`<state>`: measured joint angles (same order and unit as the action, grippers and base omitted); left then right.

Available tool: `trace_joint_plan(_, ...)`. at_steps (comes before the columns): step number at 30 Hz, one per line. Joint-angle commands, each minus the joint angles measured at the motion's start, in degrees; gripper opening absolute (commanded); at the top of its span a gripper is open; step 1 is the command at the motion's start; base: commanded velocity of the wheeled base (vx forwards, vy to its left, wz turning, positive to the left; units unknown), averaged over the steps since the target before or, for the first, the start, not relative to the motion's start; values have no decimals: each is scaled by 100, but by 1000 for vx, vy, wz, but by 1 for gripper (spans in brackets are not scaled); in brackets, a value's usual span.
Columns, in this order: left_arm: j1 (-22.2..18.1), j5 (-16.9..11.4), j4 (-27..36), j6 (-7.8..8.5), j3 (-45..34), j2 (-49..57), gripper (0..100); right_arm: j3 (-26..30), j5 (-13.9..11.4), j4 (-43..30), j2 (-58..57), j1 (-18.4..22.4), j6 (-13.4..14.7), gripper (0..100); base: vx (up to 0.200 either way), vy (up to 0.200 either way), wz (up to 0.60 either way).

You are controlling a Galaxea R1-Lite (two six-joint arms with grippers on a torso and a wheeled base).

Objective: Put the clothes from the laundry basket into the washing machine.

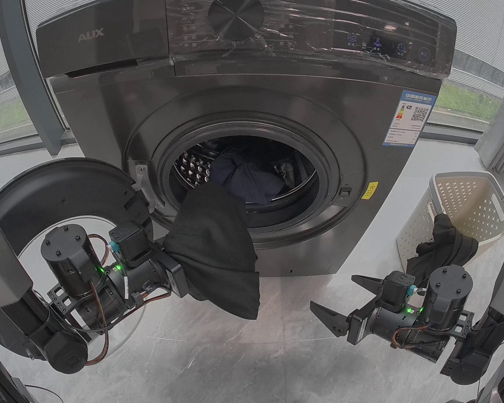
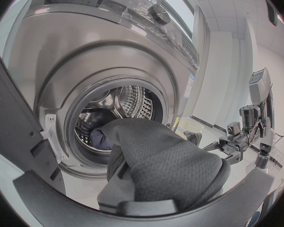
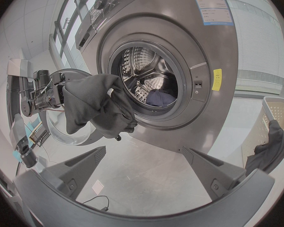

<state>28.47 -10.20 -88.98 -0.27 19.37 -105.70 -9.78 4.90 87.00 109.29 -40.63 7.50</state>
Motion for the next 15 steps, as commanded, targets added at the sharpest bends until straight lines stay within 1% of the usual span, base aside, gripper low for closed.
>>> trace_joint_plan(1,71,1,-14,0,14,-29,0,20,2,-8,31,-59,6,100,200,0,0)
trace_joint_plan(7,230,1,-23,-8,14,-38,0,28,-7,-8,22,-103,6,100,200,0,0)
trace_joint_plan(10,388,1,-32,-87,-30,-64,0,64,-24,-34,22,-112,6,100,200,0,0)
trace_joint_plan(12,414,1,-41,-96,-39,-99,0,116,-33,-34,31,-147,-3,100,0,0,0)
trace_joint_plan(15,467,1,-32,-105,-153,-117,0,213,-42,-43,31,-331,6,100,0,0,0)
